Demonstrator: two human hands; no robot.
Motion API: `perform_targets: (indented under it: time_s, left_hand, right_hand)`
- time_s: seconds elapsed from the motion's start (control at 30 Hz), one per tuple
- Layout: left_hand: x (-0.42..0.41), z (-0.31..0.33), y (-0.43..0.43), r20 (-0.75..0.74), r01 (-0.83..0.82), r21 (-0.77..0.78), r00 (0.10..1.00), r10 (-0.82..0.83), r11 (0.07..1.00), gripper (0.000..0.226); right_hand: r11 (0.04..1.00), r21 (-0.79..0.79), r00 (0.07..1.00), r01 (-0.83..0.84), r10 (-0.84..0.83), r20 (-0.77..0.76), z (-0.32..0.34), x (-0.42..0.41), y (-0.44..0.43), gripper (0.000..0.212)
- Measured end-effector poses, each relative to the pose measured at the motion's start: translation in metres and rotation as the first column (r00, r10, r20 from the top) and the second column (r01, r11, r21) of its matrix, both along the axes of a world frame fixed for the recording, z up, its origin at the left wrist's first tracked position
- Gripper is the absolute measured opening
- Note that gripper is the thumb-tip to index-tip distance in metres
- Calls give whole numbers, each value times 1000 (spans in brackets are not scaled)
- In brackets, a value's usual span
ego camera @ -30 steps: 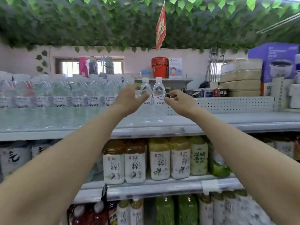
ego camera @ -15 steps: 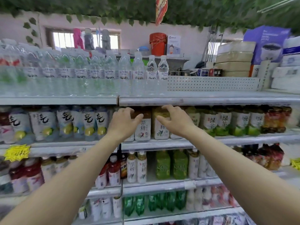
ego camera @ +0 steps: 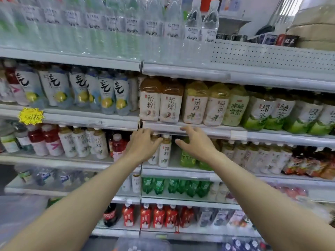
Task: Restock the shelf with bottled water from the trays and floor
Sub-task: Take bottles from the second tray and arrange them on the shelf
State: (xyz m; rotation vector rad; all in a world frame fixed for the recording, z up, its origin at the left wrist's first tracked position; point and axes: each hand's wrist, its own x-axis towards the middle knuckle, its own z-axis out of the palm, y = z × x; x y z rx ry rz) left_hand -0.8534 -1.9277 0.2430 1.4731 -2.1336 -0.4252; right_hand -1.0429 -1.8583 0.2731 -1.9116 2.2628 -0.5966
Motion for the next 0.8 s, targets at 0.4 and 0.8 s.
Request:
perform_targets:
  time_s: [0.4, 0.8]
  left_hand:
    - [39, -246, -15, 198, -97, 431, 980, 10, 897, 53]
    - [86, -613, 16, 321, -219, 719, 946, -35, 660, 54]
  right_hand:
    - [908, 414, 989, -62, 1, 145, -247, 13, -41, 58]
    - [583, 812, 895, 27, -377, 241, -628, 29, 0, 55]
